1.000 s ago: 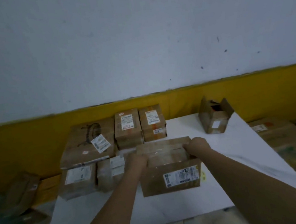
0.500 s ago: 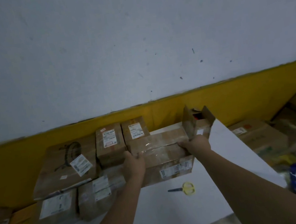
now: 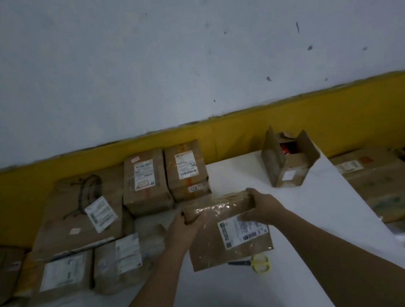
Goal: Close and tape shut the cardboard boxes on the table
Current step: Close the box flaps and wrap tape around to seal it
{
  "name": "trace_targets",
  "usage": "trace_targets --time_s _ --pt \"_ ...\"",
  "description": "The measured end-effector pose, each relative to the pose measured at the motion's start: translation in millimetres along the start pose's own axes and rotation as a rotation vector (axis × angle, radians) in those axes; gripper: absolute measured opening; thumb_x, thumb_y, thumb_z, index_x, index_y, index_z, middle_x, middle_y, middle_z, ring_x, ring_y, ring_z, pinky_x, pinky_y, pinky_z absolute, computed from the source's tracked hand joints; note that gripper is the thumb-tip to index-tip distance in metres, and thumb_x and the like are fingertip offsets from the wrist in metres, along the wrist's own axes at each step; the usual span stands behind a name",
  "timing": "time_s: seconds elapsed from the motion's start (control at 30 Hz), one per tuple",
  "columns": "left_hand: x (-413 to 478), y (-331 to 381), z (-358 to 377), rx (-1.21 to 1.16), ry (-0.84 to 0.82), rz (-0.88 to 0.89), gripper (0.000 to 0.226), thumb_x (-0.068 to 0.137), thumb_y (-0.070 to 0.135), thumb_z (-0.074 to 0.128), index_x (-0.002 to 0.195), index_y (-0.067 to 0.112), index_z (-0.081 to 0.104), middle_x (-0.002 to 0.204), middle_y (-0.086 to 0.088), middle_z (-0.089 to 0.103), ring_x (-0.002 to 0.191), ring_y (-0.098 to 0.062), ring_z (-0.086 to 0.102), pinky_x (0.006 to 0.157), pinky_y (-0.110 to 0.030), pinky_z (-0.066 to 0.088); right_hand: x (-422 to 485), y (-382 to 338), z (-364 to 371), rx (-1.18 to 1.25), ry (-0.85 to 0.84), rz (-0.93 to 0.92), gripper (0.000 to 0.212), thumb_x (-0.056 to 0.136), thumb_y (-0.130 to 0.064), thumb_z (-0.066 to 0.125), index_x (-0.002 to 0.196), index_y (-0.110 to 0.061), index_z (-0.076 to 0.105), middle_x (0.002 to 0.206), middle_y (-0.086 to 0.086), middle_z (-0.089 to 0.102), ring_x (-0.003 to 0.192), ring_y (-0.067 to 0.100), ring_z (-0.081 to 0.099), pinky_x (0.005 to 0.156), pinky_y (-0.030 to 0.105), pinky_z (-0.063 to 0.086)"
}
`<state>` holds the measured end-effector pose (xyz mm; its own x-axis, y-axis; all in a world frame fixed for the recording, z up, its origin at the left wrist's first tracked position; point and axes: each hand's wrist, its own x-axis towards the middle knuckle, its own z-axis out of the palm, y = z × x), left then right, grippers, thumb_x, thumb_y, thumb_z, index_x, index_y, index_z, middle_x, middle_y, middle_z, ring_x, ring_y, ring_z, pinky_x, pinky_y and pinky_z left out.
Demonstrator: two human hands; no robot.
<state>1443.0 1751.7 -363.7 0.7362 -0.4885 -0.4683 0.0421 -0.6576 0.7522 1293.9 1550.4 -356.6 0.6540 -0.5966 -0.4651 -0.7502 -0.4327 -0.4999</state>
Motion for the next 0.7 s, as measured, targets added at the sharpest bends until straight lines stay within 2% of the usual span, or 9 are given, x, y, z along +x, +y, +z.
trace_targets --time_s 0.1,0.2,0.27,0.37,0.47,0.5,0.6,0.63,0.7 --pt "3 -3 7 -0.010 0.014 -0.017 0.078 0.052 0.087 0.061 0.111 0.036 0.067 0.105 0.010 0.072 0.097 -0.015 0.068 0.090 -0.042 0.056 9 10 7 0.008 0.020 -0.038 0.071 0.072 -0.041 0.081 0.133 -0.025 0.050 0.110 0.001 0.068 0.096 0.018 0.065 0.088 0.037 0.056" --pt "6 -7 12 0.023 0.023 -0.009 0.074 0.055 0.087 0.058 0.111 0.038 0.066 0.107 0.009 0.072 0.098 -0.016 0.067 0.089 -0.042 0.056 14 15 8 0.007 0.050 -0.056 0.067 0.072 -0.043 0.079 0.131 -0.033 0.049 0.102 -0.002 0.069 0.088 0.016 0.066 0.082 0.035 0.057" --pt "6 -8 13 0.008 0.017 0.001 0.067 0.065 0.074 0.067 0.120 0.035 0.061 0.113 0.006 0.070 0.102 -0.017 0.066 0.090 -0.043 0.056 17 17 7 0.012 0.083 -0.079 0.071 0.074 -0.046 0.076 0.136 -0.038 0.043 0.101 -0.003 0.068 0.084 0.014 0.065 0.079 0.031 0.056" --pt "7 -12 17 -0.017 -0.001 0.010 0.063 0.078 0.032 0.081 0.132 0.019 0.052 0.122 0.000 0.064 0.105 -0.018 0.063 0.089 -0.038 0.056 19 19 13 0.118 0.086 -0.116 0.062 0.086 -0.042 0.071 0.141 -0.029 0.045 0.115 0.002 0.065 0.101 0.020 0.062 0.090 0.029 0.049" --pt "10 -31 23 0.028 -0.047 -0.084 0.055 0.085 0.012 0.074 0.132 0.008 0.046 0.117 -0.003 0.061 0.083 -0.005 0.058 0.057 -0.014 0.050 15 23 31 0.082 0.031 -0.135 0.057 0.093 -0.042 0.063 0.143 -0.019 0.048 0.127 0.006 0.061 0.119 0.024 0.057 0.098 0.028 0.043" --pt "10 -37 24 0.028 -0.069 -0.105 0.055 0.086 0.011 0.072 0.134 0.006 0.045 0.121 -0.006 0.060 0.082 -0.003 0.057 0.053 -0.012 0.047 13 25 38 0.076 0.022 -0.129 0.059 0.094 -0.045 0.060 0.145 -0.020 0.045 0.133 0.009 0.056 0.124 0.026 0.054 0.101 0.029 0.042" --pt "5 -43 24 -0.029 -0.023 -0.095 0.051 0.092 0.018 0.066 0.135 0.001 0.044 0.132 -0.005 0.054 0.099 -0.010 0.057 0.073 -0.019 0.049 -1 28 58 0.076 0.091 -0.061 0.065 0.097 -0.054 0.048 0.153 -0.026 0.031 0.160 0.010 0.022 0.134 0.029 0.045 0.107 0.039 0.042" --pt "1 -44 22 0.008 0.047 -0.094 0.054 0.094 0.024 0.063 0.136 -0.002 0.042 0.133 -0.004 0.050 0.111 -0.015 0.054 0.085 -0.025 0.046 -10 28 66 0.070 0.173 -0.029 0.064 0.098 -0.053 0.046 0.152 -0.023 0.031 0.160 0.009 0.022 0.132 0.029 0.046 0.104 0.041 0.045" --pt "-3 -56 22 0.043 0.203 -0.089 0.058 0.092 0.035 0.061 0.135 0.000 0.046 0.134 -0.014 0.051 0.122 -0.030 0.052 0.098 -0.037 0.045 -37 30 87 0.075 0.353 0.069 0.049 0.100 -0.045 0.046 0.138 -0.014 0.044 0.141 0.009 0.045 0.119 0.028 0.055 0.091 0.038 0.050"
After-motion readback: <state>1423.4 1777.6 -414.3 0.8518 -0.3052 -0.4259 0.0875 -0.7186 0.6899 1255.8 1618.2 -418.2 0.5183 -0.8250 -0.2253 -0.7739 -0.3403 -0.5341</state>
